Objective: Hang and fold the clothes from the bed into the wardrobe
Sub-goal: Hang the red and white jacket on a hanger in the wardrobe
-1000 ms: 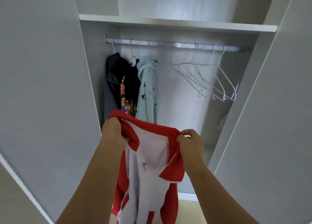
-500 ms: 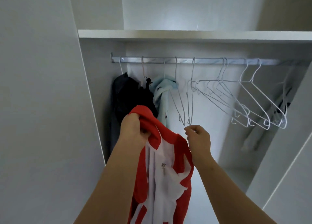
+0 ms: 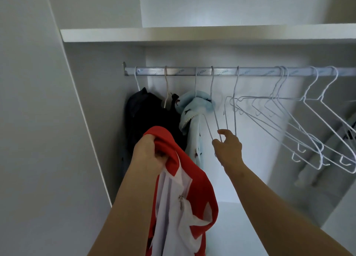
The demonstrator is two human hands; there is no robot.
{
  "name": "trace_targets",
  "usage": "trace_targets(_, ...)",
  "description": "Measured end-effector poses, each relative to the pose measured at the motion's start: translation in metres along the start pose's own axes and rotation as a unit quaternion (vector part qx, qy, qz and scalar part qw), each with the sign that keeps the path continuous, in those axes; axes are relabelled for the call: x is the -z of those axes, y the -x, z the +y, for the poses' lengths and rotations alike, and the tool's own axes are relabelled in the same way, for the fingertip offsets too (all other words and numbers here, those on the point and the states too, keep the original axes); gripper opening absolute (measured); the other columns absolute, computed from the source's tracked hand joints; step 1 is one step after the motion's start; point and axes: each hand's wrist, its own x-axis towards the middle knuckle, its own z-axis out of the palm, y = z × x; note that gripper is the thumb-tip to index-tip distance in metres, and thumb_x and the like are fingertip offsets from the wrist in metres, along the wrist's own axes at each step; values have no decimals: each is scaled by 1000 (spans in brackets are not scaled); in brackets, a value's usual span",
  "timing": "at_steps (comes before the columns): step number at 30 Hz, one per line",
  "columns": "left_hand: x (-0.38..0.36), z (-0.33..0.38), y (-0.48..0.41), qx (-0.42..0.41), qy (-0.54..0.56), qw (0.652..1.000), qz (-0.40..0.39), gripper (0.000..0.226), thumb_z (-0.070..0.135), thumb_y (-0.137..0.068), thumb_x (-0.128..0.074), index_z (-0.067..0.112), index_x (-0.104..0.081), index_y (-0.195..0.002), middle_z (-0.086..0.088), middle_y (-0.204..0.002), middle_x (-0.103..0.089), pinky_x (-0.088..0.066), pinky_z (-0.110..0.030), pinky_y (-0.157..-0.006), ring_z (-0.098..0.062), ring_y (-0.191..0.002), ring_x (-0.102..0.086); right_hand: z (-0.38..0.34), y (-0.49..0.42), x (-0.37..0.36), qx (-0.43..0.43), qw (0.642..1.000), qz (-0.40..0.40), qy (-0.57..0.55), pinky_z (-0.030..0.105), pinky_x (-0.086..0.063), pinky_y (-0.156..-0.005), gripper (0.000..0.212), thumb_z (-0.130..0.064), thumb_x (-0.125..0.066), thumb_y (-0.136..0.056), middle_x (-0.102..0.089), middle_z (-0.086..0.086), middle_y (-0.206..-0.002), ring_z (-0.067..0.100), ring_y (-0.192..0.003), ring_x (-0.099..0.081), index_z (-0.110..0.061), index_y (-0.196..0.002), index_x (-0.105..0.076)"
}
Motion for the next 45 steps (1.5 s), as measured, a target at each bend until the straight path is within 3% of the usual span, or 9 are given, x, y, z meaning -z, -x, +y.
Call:
trace_targets(2, -5, 1, -8, 0, 11, 1000, 3, 44, 15, -98, -41, 10, -34, -141, -7, -142, -42, -36, -28, -95, -23, -132, -39, 7, -17, -6, -7, 1000, -27, 8, 47, -50, -89, 53, -12, -51, -82, -58, 21, -120, 32, -99, -59, -18, -134, -44)
trace_targets(6, -20, 7, -20, 27, 51, 998, 27, 43, 19, -97, -44, 9, -38, -139, -12, -128, -53, -43, -29, -92, -23, -117, -51, 13, -44, -8, -77, 990, -84, -84, 22, -42, -51, 59, 2, -45, -90, -54, 17, -99, 21, -72, -50, -14, -144, -29)
trace_targets(9, -24, 4, -24, 16, 67, 997, 30, 41, 16, -97, -45, 6, -42, -136, -12, -133, -52, -40, -32, -97, -24, -122, -50, 13, -52, -9, -107, 980, -101, -135, 15, -34, -37, 41, -2, -44, -94, -57, 11, -88, 14, -56, -44, -11, -134, -41)
trace_targets(11, -26, 2, -25, 20, 91, 995, 33, 40, 15, -95, -49, 7, -46, -134, -11, -114, -60, -43, -31, -89, -23, -103, -58, 9, -59, -9, -93, 983, -78, -140, 14, -29, -32, 18, -10, -42, -96, -53, 4, -70, 11, -50, -39, -11, -110, -54)
trace_targets(14, -30, 0, -25, 24, 98, 994, 42, 39, 16, -94, -50, 7, -47, -132, -10, -128, -56, -40, -30, -83, -22, -117, -53, -1, -69, -8, -98, 971, -62, -209, 14, -20, -34, 14, -7, -41, -96, -34, 1, -56, 9, -41, -27, -12, -84, -47)
trace_targets(34, 6, -3, 9, 94, 41, 995, -4, 45, 18, -95, -51, 5, -41, -136, -12, -139, -46, -39, -32, -95, -24, -128, -44, -43, -18, 8, -47, 976, 7, -214, 21, -24, -40, 13, -12, -44, -93, -34, 1, -53, 12, -41, -28, -9, -91, -57)
trace_targets(37, 18, 0, 15, 47, -31, 998, -23, 37, 13, -97, -44, 6, -44, -133, -17, -131, -52, -41, -37, -99, -30, -121, -50, -50, -5, 5, -54, 974, 15, -220, 19, -23, -38, 12, -11, -46, -93, -33, 2, -54, 12, -40, -26, -7, -91, -56)
trace_targets(41, 31, 2, 27, -80, -186, 978, -40, 14, 13, -98, -40, 13, -50, -88, -7, -77, -55, -47, -30, -63, -18, -69, -54, -43, 38, 0, -57, 971, 9, -231, 19, -26, -38, 13, -13, -48, -93, -34, -1, -52, 9, -39, -28, -10, -93, -60)
trace_targets(45, 44, -14, 46, -170, -320, 929, -80, 18, 15, -96, -42, 17, -57, -87, -13, -92, -61, -49, -41, -85, -26, -86, -59, -26, 87, 10, -69, 966, 23, -248, 18, -27, -39, 12, -15, -51, -92, -34, -3, -46, 7, -37, -29, -13, -89, -63)
